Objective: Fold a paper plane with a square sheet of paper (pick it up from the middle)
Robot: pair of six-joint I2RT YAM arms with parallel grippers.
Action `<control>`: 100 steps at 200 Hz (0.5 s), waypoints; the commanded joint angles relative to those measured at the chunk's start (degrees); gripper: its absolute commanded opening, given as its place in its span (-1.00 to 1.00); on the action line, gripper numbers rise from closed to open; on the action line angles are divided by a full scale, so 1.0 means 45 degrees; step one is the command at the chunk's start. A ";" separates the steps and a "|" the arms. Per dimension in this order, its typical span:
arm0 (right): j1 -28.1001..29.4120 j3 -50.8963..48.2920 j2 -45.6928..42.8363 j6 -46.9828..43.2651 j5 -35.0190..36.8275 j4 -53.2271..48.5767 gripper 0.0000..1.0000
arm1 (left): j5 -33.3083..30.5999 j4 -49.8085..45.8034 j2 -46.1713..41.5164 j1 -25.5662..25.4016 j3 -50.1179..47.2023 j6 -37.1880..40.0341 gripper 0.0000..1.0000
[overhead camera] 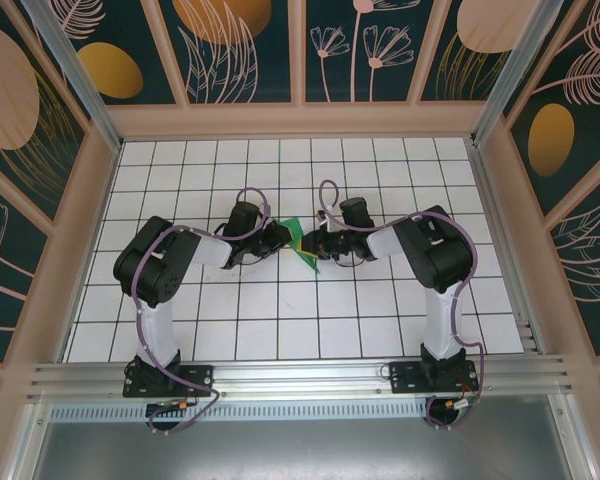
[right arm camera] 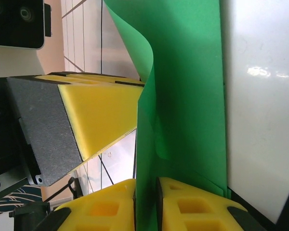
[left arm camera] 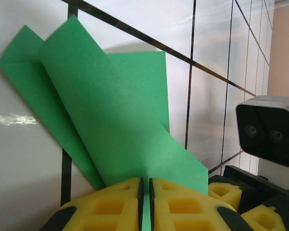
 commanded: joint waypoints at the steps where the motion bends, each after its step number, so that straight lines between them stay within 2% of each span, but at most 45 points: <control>1: 0.0006 0.0139 -0.0197 -0.0705 0.0625 -0.1063 -0.58 | -0.0494 -0.0586 0.0422 -0.0069 0.0269 -0.0134 -0.68; 100: 0.0403 0.0081 -0.1485 -0.2427 0.2340 -0.3046 -0.39 | -0.0613 -0.1185 0.0680 -0.0069 0.0502 -0.0150 -0.71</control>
